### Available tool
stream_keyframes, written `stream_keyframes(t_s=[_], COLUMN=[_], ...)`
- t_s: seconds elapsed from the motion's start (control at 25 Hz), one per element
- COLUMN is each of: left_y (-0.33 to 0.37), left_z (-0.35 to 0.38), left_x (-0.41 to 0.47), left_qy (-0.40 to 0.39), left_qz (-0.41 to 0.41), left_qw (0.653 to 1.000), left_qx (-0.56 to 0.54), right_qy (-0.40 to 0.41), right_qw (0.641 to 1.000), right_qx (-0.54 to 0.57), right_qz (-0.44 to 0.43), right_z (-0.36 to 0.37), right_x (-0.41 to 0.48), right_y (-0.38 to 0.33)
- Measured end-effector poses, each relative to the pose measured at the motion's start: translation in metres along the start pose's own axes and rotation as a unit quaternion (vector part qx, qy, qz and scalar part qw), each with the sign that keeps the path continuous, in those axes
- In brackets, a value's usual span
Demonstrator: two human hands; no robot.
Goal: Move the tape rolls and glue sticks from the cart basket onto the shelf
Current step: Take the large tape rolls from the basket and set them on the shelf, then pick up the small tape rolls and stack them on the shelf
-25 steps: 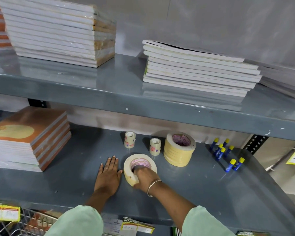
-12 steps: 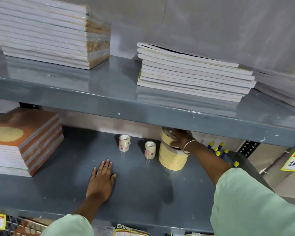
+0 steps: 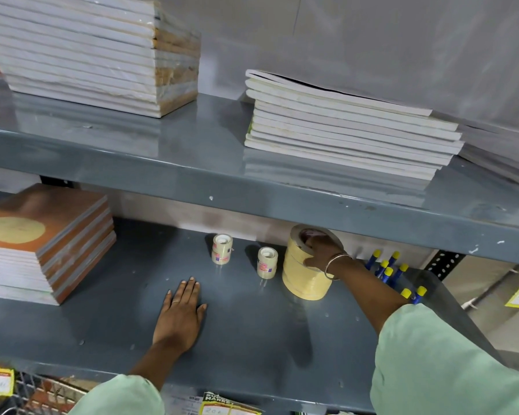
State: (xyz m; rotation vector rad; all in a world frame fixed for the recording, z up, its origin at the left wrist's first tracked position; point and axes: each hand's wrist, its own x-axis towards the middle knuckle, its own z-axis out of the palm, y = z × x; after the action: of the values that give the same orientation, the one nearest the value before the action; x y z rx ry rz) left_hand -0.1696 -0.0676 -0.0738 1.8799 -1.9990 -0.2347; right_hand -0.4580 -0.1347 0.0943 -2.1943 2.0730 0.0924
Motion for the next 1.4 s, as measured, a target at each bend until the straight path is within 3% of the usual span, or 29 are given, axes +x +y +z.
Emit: stream_keyframes(t_s=[0.2, 0.32, 0.36, 0.48, 0.6, 0.68, 0.8, 0.92, 1.0, 1.12, 1.2, 1.28, 1.4], left_y=[0.003, 0.002, 0.003, -0.024, -0.079, -0.128, -0.186, -0.221, -0.235, -0.244, -0.253, -0.255, -0.259], left_z=[-0.004, -0.015, -0.021, -0.061, -0.107, -0.129, -0.134, -0.1, -0.063, 0.007, 0.054, 0.091, 0.127], left_x=[0.001, 0.006, 0.007, -0.017, -0.064, -0.111, -0.199, -0.286, -0.331, -0.358, -0.355, -0.34, -0.325], left_qy=[-0.027, -0.081, -0.067, 0.105, 0.217, 0.269, 0.288, 0.247, 0.179, 0.066, 0.002, -0.044, -0.112], left_qz=[0.003, -0.027, -0.038, -0.108, -0.199, -0.273, -0.42, -0.532, -0.575, -0.584, -0.555, -0.518, -0.499], left_qw=[1.0, 0.996, 0.995, 0.974, 0.939, 0.906, 0.836, 0.785, 0.772, 0.791, 0.814, 0.839, 0.844], left_qx=[0.005, -0.026, -0.069, -0.168, -0.177, -0.181, -0.203, -0.2, -0.205, -0.172, -0.171, -0.161, -0.159], right_qy=[-0.013, 0.076, 0.107, 0.156, 0.152, 0.099, -0.055, -0.154, -0.244, -0.26, -0.304, -0.255, -0.211], right_qw=[1.0, 0.996, 0.993, 0.974, 0.916, 0.885, 0.871, 0.88, 0.884, 0.868, 0.864, 0.852, 0.827], right_qx=[-0.014, -0.01, 0.012, 0.103, 0.283, 0.341, 0.336, 0.269, 0.195, -0.009, -0.038, -0.117, -0.189], right_qz=[-0.003, -0.035, -0.042, -0.127, -0.238, -0.301, -0.355, -0.36, -0.347, -0.422, -0.4, -0.441, -0.486], right_z=[-0.008, -0.019, -0.024, -0.036, -0.03, -0.005, 0.066, 0.151, 0.216, 0.323, 0.384, 0.412, 0.443], right_x=[-0.006, -0.009, -0.011, -0.016, -0.036, -0.059, -0.097, -0.129, -0.147, -0.156, -0.156, -0.157, -0.157], right_y=[-0.005, -0.038, -0.054, -0.14, -0.247, -0.321, -0.412, -0.467, -0.482, -0.474, -0.462, -0.452, -0.442])
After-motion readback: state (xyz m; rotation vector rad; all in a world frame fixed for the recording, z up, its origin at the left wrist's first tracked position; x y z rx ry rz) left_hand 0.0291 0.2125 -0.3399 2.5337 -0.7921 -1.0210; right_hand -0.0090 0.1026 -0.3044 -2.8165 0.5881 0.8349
